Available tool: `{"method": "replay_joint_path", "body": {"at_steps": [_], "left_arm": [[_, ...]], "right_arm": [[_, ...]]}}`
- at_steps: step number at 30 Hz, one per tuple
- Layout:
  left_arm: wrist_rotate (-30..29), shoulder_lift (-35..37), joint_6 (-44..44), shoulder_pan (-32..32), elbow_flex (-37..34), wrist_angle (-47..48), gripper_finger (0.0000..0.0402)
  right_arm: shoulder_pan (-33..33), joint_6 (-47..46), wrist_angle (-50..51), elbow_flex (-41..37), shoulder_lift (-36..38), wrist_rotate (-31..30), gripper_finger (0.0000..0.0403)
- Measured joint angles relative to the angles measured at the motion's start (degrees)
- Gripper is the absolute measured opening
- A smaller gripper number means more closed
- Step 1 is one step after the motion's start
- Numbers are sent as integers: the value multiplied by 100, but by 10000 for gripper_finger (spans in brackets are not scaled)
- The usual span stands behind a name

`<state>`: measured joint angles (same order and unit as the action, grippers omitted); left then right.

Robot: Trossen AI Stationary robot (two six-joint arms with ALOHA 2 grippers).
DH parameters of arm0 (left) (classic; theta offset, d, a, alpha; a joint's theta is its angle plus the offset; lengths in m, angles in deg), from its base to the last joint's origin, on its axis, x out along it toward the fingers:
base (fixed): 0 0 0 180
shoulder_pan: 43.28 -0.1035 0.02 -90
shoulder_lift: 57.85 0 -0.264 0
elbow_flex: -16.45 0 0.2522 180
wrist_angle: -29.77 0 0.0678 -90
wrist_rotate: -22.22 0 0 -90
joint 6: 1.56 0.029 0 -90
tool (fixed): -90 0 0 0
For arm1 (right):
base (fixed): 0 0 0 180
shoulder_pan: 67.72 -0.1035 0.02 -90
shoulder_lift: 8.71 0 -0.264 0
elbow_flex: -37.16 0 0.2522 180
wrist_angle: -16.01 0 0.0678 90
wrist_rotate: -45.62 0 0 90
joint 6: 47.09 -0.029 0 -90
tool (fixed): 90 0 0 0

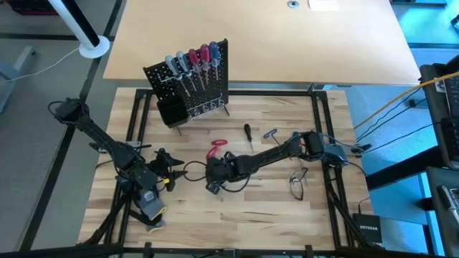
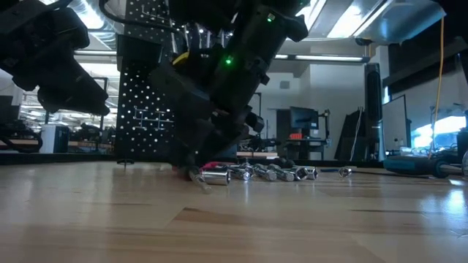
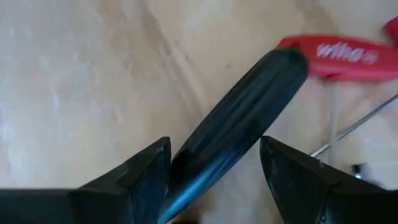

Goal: Hang tools onto peg board
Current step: Hang the black screwdriver onto the peg board

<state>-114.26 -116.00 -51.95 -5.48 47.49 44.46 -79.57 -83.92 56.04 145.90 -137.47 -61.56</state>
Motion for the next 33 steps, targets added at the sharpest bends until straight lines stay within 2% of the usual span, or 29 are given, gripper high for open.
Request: {"method": "replay_joint_path", "body": {"at_steps": [12, 23, 33], "left_arm": [[0, 0, 20, 0, 0, -5, 210], [0, 0, 7, 0, 0, -1, 210], [0, 0, 22, 0, 0, -4, 210]], "right_arm": [[0, 110, -219, 0, -152, -62, 202], [0, 263, -237, 0, -152, -134, 121], [-7, 373, -185, 17, -92, -128, 123]]}}
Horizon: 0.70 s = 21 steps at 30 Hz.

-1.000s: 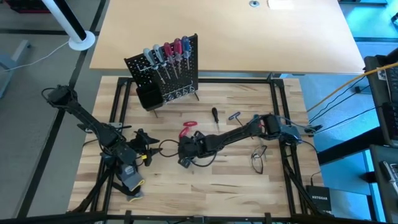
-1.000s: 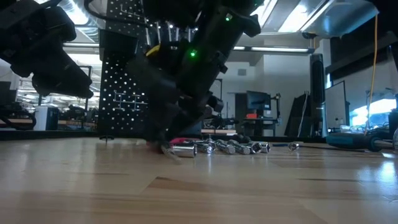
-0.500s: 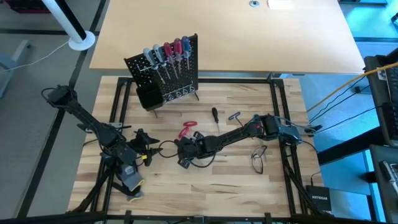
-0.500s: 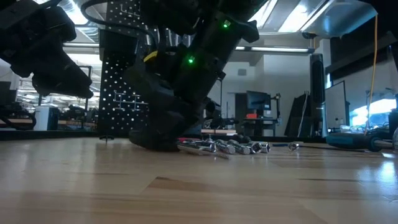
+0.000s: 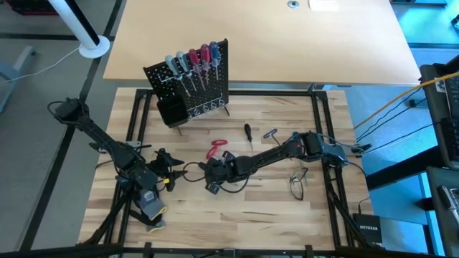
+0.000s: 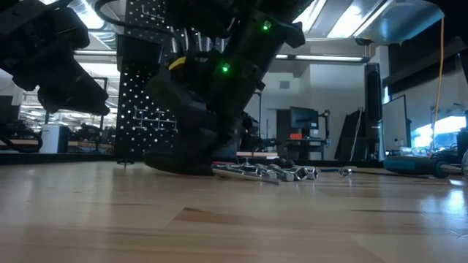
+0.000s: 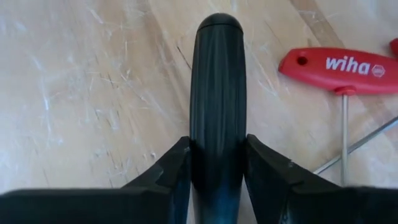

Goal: Hang tools onto peg board
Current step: Hang the black screwdriver onto the peg board

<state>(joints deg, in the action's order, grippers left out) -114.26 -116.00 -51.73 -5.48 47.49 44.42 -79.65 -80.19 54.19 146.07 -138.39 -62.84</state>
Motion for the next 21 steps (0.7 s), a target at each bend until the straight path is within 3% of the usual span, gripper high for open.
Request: {"method": "replay_joint_path", "body": {"at_steps": [21], "left_arm": [[2, 0, -28, 0, -2, 2, 210]], "right_arm": [[-10, 340, 233, 457, 28, 1, 126]]}}
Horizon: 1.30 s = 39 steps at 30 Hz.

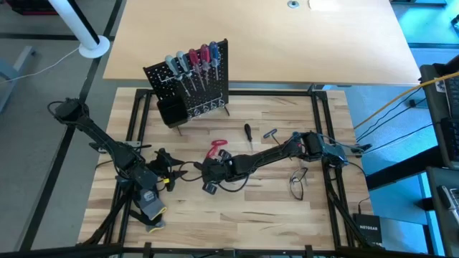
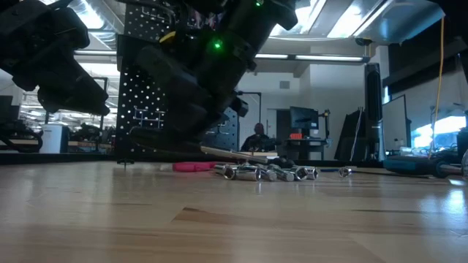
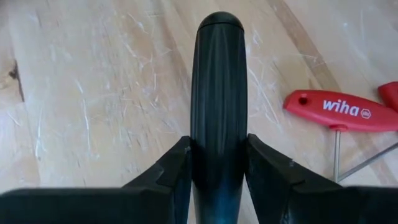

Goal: Hang tools onto peg board
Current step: Hang the black screwdriver onto the peg board

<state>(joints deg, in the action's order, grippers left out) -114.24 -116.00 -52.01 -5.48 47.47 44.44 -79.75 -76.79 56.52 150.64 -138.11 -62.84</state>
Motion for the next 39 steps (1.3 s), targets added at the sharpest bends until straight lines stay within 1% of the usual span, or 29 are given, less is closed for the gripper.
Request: {"method": "replay_joint_path", "body": {"at_steps": [5, 11, 14, 18, 22, 26, 29, 31, 34, 36, 39], "left_arm": [[0, 1, -6, 64, 0, -5, 210], [0, 2, 138, 164, 61, -28, 210], [0, 9, 261, 222, 157, -33, 210], [0, 26, 477, 334, 336, -19, 210], [-21, 99, 819, 466, 537, -7, 210], [-361, 153, 977, 584, 608, -4, 210], [-438, 220, 1013, 679, 608, -12, 210], [-537, 285, 1064, 756, 608, -85, 210], [-917, 342, 1347, 898, 608, -268, 210], [-1151, 342, 1592, 988, 608, -494, 210], [-1281, 341, 2007, 1071, 608, -860, 210]], "right_arm": [[-25, 23, 101, 0, 68, -11, 126], [-201, 289, 173, 2, 513, -771, 122], [-305, 421, 177, 2, 712, -1037, 124], [-402, 624, 167, 2, 924, -1308, 125], [-481, 780, 182, 2, 1113, -1423, 125], [-535, 915, 176, 2, 1249, -1542, 126], [-570, 1031, 200, 2, 1295, -1544, 126], [-606, 1095, 188, 2, 1342, -1665, 126], [-649, 1361, 13, 2, 1396, -1963, 126], [-653, 1467, -104, 2, 1437, -1944, 126], [-654, 1743, -459, -2, 1541, -1940, 126]]}}
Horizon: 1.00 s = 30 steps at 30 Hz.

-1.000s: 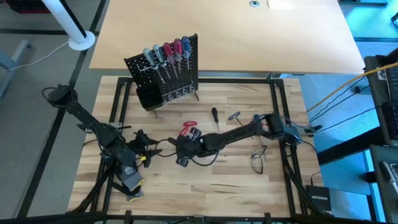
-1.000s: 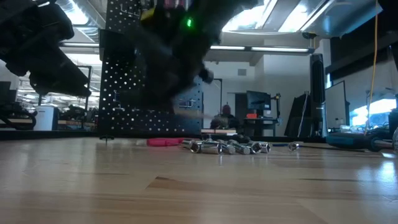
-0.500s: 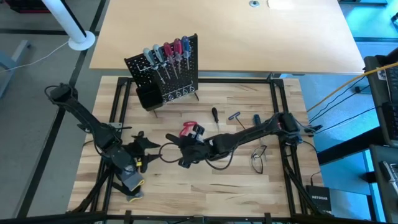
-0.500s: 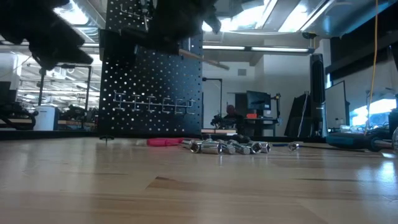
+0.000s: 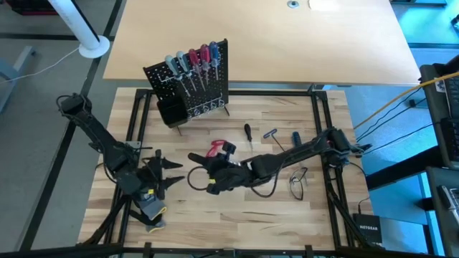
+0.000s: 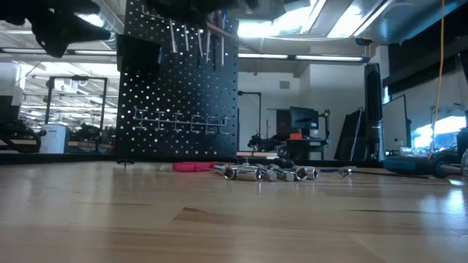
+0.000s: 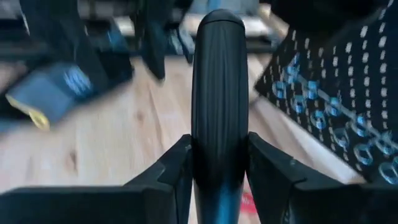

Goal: Hang tools onto peg board
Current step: Hang the black screwdriver onto the peg board

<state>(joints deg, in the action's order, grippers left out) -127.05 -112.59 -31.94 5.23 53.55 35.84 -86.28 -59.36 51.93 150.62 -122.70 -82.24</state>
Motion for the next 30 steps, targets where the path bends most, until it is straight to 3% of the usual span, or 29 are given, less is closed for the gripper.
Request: {"method": "replay_joint_path", "body": {"at_steps": [10, 17, 24, 30], "left_arm": [[6, 0, -39, -256, 0, -447, 210], [797, -2, 1422, -644, 0, -1882, 210], [965, 0, 2789, -868, 2, -3185, 210], [1280, -7, 3294, -1177, 2, -3659, 210]], "right_arm": [[19, 1131, -1631, 0, 219, 975, 127], [485, 1895, -3020, 0, 221, 2465, 127], [828, 1973, -3774, 0, 204, 3849, 127], [804, 2070, -4388, 0, 125, 4249, 127]]}}
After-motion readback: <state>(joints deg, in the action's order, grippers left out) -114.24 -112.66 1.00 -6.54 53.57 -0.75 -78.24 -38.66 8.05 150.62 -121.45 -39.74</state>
